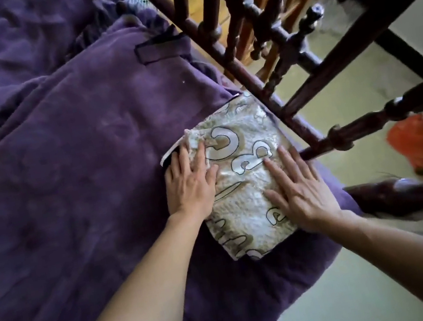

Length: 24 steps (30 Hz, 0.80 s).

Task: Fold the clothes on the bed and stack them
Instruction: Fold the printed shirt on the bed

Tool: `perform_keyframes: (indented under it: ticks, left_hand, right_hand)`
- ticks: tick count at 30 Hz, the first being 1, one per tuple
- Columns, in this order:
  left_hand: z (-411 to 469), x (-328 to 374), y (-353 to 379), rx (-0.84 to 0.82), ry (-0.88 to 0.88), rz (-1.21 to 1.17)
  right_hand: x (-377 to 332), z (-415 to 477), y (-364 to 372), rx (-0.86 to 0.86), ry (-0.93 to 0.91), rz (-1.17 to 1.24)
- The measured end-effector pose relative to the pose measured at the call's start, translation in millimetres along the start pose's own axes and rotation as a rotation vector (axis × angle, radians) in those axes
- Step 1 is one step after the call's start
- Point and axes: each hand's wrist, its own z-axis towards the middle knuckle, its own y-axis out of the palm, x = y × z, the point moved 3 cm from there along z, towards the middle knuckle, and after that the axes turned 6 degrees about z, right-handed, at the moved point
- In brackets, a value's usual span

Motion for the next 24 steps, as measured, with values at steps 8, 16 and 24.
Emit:
perform_keyframes:
  ticks: [8, 16, 24]
  left_hand:
    - [-49, -19, -50, -0.122, -0.063, 0.042]
    - [-249, -132, -104, -0.198, -0.387, -0.075]
    - [-501, -248, -114, -0.046, -0.740, -0.188]
  right_hand:
    - [-34, 0, -30, -0.102, 0.012, -0.167]
    - [-211, -46, -44, -0.135, -0.418, -0.122]
    - [-422, -168, -3, -0.257, -0.753, -0.186]
